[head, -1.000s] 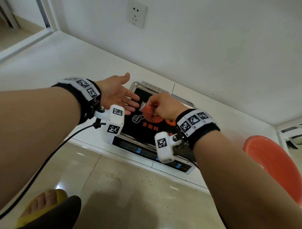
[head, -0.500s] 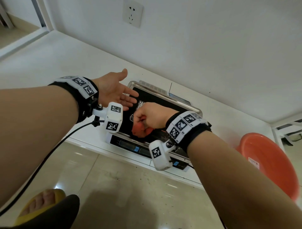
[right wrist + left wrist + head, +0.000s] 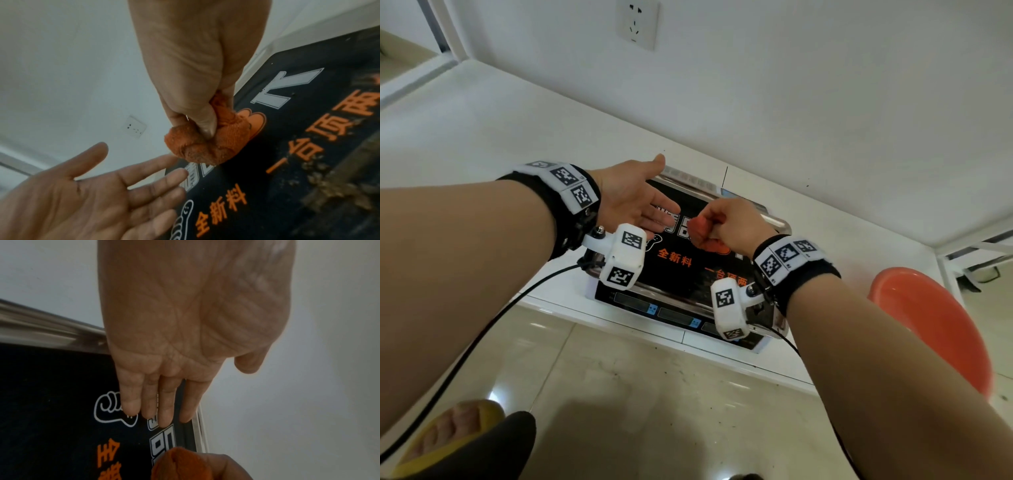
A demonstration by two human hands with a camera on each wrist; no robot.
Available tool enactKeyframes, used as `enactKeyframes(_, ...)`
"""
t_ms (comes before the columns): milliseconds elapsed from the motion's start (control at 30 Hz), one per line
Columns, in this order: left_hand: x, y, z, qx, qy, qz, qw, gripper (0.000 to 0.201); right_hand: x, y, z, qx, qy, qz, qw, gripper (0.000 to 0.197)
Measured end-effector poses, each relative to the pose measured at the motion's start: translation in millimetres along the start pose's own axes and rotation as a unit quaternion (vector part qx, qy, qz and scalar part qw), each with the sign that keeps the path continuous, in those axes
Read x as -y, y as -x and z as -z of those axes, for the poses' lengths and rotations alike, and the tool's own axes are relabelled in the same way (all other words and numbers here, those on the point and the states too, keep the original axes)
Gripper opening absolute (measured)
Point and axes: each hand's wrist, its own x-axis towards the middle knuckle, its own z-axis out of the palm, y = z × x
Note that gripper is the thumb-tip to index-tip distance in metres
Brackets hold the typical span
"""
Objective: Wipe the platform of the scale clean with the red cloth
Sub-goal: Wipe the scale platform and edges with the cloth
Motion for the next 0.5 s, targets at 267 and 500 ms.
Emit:
enactKeyframes(267,4,1,0,-0.005,-0.011,0.010,1.000,0.096,-1,-6,-8,0.060,0.194,0.071,0.977,0.024)
enactKeyframes(500,3,-1,1,-0.008,-0.013,0.011,1.000,0.096,1,-8,-11,0.040,0.284,0.104,0.952,0.030)
